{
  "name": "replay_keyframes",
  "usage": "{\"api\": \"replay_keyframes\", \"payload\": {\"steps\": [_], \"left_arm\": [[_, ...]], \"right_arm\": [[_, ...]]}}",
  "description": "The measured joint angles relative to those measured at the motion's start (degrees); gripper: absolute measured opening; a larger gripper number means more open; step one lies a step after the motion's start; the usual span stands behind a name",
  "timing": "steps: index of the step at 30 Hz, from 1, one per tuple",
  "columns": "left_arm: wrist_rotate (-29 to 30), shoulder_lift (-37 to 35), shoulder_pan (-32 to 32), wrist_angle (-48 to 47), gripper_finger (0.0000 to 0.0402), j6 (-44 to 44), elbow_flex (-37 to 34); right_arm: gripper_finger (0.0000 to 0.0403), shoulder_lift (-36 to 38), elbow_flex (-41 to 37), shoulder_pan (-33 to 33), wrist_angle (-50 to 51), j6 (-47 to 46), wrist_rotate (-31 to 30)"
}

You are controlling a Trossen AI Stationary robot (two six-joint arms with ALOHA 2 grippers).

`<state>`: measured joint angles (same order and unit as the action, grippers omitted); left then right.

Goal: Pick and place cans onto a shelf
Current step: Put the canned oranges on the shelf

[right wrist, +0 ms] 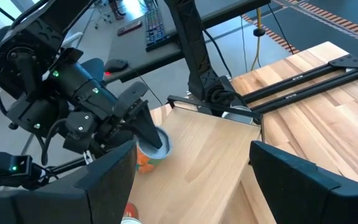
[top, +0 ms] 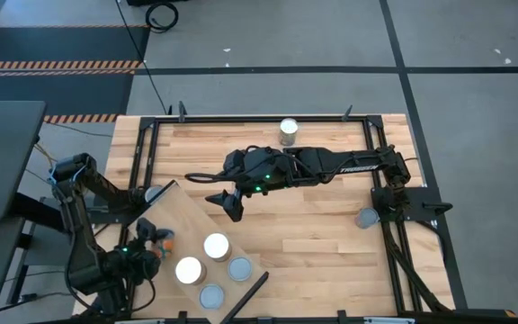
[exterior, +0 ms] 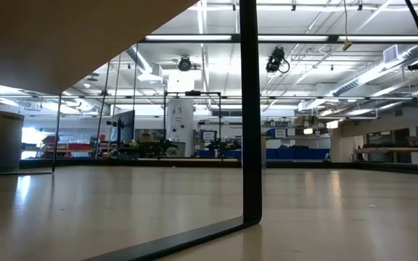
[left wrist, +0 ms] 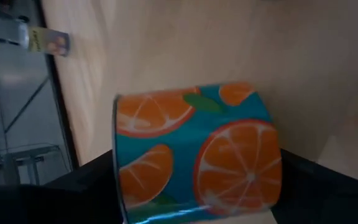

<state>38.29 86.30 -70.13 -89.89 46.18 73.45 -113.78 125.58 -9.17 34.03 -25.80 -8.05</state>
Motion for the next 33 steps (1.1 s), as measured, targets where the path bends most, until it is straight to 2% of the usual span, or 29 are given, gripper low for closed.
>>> {"api": "replay_keyframes", "payload": {"steps": [11, 16, 33], "left_arm": [[-5.9, 0.0, 0.0, 0.2, 0.0311, -0.4, 1.0], [-5.9, 0.0, 0.0, 0.4, 0.0311, -0.8, 3.1], [-7.1, 0.0, 0.8, 2.7, 0.0314, 0.4, 3.1]], "right_arm": [[0.0318, 0.0, 0.0, 0.0, 0.0, 0.0, 0.0], [0.0318, 0.0, 0.0, 0.0, 0.0, 0.0, 0.0], [0.0318, 0.0, 0.0, -0.1, 0.0, 0.0, 0.2]]}}
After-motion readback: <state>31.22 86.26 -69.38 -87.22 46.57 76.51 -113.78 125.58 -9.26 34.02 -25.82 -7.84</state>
